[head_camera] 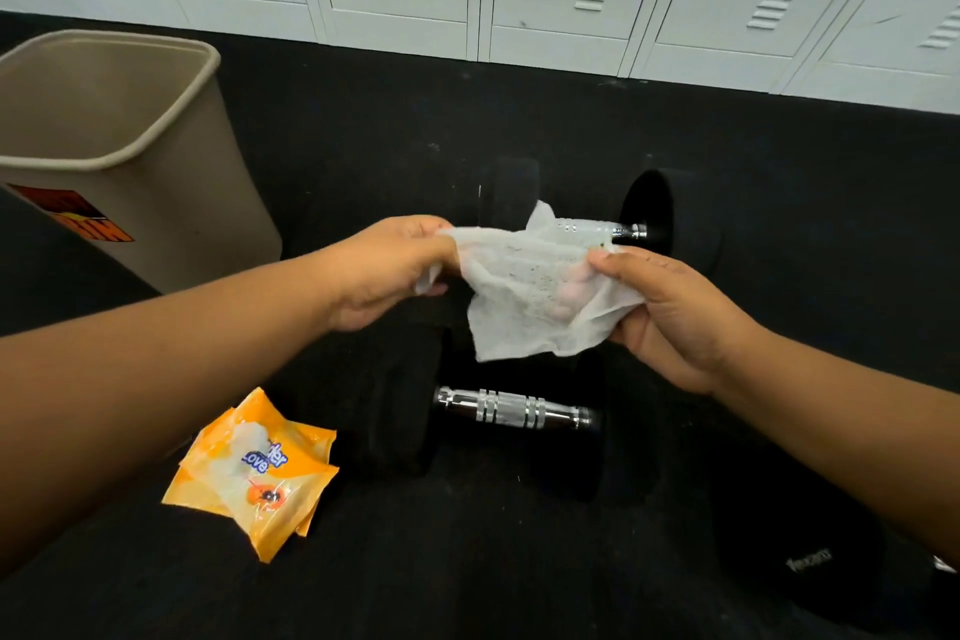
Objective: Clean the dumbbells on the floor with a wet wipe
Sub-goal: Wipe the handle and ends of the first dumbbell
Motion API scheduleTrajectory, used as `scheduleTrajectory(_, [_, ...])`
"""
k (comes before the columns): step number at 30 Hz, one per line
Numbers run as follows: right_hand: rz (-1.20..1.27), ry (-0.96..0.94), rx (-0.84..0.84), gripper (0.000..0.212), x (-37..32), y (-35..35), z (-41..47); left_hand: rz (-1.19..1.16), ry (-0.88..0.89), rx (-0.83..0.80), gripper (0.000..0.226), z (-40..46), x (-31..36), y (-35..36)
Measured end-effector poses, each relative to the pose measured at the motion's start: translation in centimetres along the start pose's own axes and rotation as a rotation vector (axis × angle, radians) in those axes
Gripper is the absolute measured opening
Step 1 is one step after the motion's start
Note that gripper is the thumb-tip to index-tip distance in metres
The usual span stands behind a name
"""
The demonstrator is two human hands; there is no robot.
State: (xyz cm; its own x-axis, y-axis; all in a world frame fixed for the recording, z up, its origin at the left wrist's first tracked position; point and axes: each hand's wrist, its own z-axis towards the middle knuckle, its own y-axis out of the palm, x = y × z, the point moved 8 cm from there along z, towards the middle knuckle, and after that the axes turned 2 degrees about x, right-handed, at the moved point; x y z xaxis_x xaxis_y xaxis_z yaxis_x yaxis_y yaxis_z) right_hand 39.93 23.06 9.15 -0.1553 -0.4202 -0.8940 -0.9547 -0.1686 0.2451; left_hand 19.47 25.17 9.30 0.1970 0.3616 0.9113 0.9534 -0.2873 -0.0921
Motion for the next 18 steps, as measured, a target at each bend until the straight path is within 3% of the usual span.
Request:
scheduleTrajectory(3, [-0.062,0.103,-0.096,0.046,0.8,0.9,-0.4,-0.374,-0.056,-0.011,0.040,0.1,-0.4,0.5])
scheduleTrajectory(6, [-0.132,0.109,-0.113,0.048,0.9,1.8,-0.3,-0.409,-0.087,-0.153,0.048,-0.5,0.1,2.5])
scheduleTrajectory(9, [-0.031,0.032,0.051,0.046,0.8,0.6,0.5,-0.414,-0.106,-0.305,0.063,-1.0,0.5,4.2])
scheduleTrajectory(10, [0.003,0.013,0.096,0.049,0.7,0.1,0.7,-0.373,-0.084,-0.318,0.058,-1.1,0.7,4.5])
scheduleTrajectory(12, [0.028,-0.008,0.168,0.052,0.5,-1.1,0.9,-0.285,-0.034,-0.190,0.042,-0.3,0.4,3.7])
scheduleTrajectory(15, [-0.001,-0.013,0.271,0.037,0.4,-3.0,0.8,-0.294,-0.088,0.104,0.057,0.3,-1.4,1.0])
scheduleTrajectory(18, [-0.115,-0.035,0.390,0.027,0.6,-4.7,0.6,-0.297,-0.093,0.184,0.060,0.4,-2.4,-0.3])
